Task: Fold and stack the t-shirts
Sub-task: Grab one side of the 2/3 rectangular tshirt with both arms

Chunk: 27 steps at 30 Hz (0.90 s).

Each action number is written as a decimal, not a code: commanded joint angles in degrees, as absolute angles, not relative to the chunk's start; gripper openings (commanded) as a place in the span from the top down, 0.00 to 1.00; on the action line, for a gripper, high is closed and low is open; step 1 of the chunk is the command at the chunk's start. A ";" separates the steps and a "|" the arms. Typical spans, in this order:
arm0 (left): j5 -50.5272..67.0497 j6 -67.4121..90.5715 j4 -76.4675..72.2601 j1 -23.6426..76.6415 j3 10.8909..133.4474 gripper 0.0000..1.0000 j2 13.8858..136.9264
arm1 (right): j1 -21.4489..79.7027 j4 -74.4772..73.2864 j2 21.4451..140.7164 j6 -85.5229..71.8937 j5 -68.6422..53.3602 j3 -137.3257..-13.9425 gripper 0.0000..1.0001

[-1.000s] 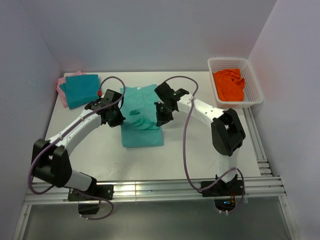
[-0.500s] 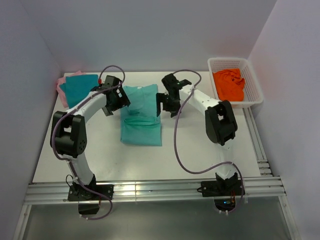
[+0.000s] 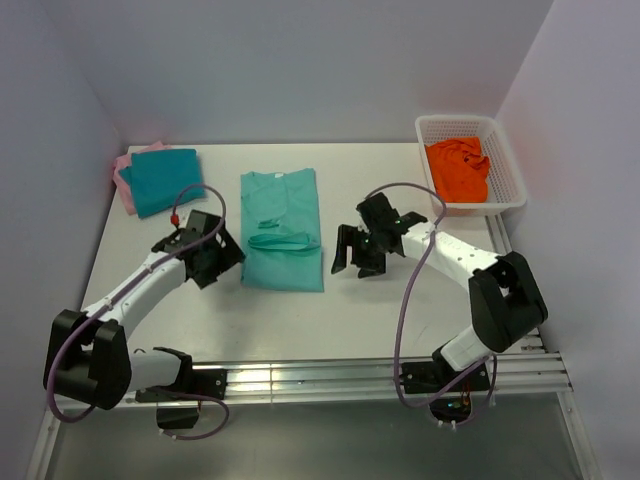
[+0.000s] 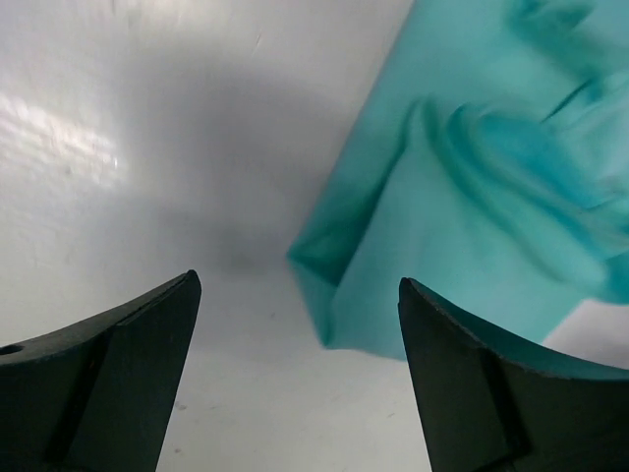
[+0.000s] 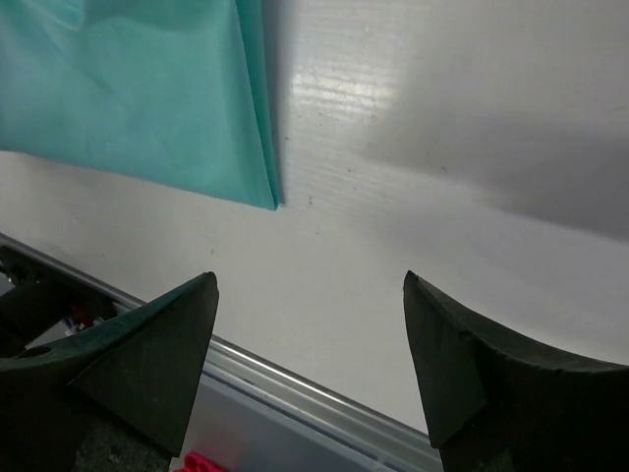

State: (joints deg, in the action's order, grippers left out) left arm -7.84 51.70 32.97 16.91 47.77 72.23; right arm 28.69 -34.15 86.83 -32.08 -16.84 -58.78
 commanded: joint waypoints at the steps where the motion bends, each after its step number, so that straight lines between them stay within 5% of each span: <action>1: -5.45 55.37 28.05 18.81 41.76 0.13 70.49 | 30.85 -25.41 86.66 -35.59 -19.95 -55.38 0.17; 19: -2.99 57.74 18.81 19.86 38.67 0.18 73.65 | 31.55 -19.25 100.54 -35.59 -21.09 -59.32 0.22; 27: -0.88 61.08 18.02 23.11 33.33 0.29 72.25 | 31.82 -17.75 102.48 -37.00 -21.80 -59.50 0.23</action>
